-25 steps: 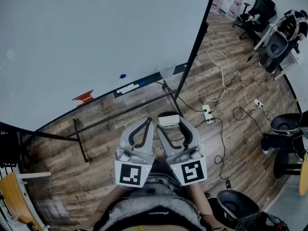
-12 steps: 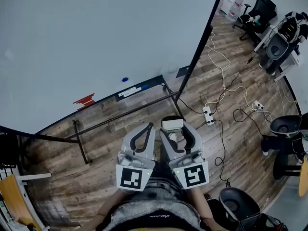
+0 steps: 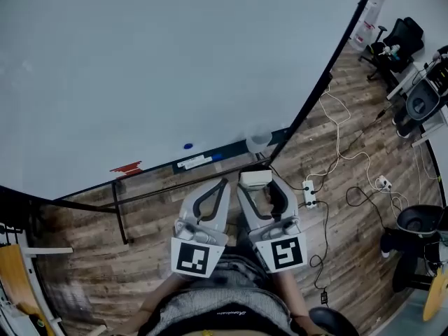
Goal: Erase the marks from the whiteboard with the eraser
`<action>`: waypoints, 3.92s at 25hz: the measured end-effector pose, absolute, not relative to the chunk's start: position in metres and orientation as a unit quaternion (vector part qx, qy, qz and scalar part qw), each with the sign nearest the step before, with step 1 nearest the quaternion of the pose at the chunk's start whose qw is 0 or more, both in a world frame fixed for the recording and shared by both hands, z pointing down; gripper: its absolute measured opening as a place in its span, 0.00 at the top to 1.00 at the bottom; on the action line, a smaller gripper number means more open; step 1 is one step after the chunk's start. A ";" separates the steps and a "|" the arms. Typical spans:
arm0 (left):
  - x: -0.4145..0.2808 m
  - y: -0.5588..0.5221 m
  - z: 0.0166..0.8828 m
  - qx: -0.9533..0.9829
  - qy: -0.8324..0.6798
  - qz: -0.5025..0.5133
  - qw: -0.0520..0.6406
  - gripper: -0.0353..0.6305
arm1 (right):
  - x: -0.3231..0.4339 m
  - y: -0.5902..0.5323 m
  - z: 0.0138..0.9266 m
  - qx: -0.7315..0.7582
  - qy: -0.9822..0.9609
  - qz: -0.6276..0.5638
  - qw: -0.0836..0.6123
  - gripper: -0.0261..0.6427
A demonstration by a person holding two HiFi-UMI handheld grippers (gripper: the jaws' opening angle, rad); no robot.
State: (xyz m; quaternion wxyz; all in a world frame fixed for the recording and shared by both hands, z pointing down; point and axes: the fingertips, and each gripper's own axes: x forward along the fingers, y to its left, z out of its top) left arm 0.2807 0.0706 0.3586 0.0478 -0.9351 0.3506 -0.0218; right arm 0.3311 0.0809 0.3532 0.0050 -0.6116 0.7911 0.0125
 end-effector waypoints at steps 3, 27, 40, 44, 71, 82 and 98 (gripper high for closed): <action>0.301 0.034 0.352 -0.928 0.370 -0.015 0.043 0.94 | 0.350 0.042 0.345 -0.595 0.804 0.015 0.008 0.60; 0.411 -0.073 0.355 -0.906 0.422 -0.002 0.033 0.94 | 0.506 -0.082 0.310 -0.587 0.808 0.035 0.028 0.60; 0.401 -0.081 0.349 -0.907 0.420 0.001 0.020 0.94 | 0.532 -0.101 0.303 -0.622 0.783 0.024 0.021 0.60; 0.406 -0.080 0.353 -0.905 0.426 -0.001 0.015 0.94 | 0.545 -0.106 0.309 -0.626 0.780 0.020 0.015 0.60; 0.328 -0.089 0.368 -0.897 0.441 -0.008 -0.008 0.94 | 0.460 -0.109 0.305 -0.625 0.780 0.009 0.027 0.60; 0.229 -0.085 0.371 -0.907 0.421 -0.009 -0.011 0.94 | 0.363 -0.106 0.305 -0.647 0.762 0.016 0.023 0.60; 0.122 -0.085 0.382 -0.907 0.420 -0.007 -0.011 0.94 | 0.263 -0.104 0.311 -0.654 0.756 0.026 0.019 0.60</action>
